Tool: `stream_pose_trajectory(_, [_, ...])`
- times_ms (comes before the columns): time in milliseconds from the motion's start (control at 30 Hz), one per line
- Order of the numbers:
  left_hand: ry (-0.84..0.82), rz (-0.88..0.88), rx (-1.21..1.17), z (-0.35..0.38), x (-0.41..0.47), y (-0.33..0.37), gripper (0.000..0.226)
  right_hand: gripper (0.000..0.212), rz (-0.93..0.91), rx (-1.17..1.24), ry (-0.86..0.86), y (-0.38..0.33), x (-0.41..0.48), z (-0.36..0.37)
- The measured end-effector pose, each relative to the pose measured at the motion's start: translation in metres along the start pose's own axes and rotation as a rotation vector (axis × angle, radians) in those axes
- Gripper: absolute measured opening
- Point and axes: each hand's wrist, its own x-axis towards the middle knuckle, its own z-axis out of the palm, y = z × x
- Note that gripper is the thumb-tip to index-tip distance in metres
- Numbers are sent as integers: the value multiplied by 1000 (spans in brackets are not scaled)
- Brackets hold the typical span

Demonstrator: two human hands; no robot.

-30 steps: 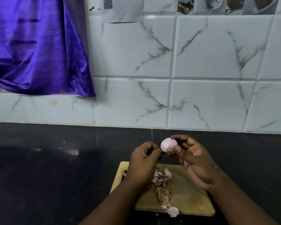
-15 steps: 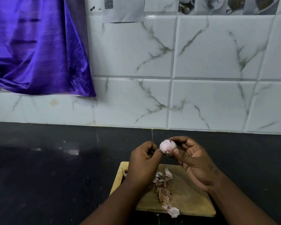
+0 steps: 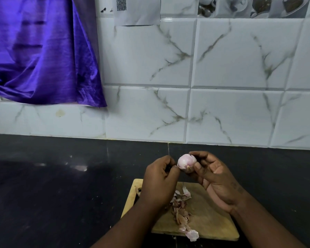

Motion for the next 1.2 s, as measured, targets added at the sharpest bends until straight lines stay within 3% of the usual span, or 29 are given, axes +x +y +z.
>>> stream_pose_trajectory(100, [-18,21,-74,0,-1,2,28,67,-4,11,8,-3,-1,0])
stream_pose_trajectory(200, [-45,47,-37,1,-2,1,28,43,14,49,20,-4,-1,-2])
stream_pose_trajectory(433, [-60,106,121,1,-1,-3,32,73,13,23,6,-3,-1,-2])
stream_pose_trajectory(833, [-25,54,263,-3,4,-2,38,67,68,64,-45,-9,-6,2])
stream_pose_trajectory(933, [-50,7,337,-4,4,-4,39,39,121,101,-69,-8,-7,3])
stream_pose_trajectory(1000, [-60,-29,348,-6,3,-4,38,32,139,101,-58,-5,-6,0])
stream_pose_trajectory(1133, [-58,-74,376,-8,2,1,39,32,172,111,-91,-3,-4,-3])
stream_pose_trajectory(1200, [-61,-99,387,-8,2,1,39,42,189,97,-108,-3,-4,-4])
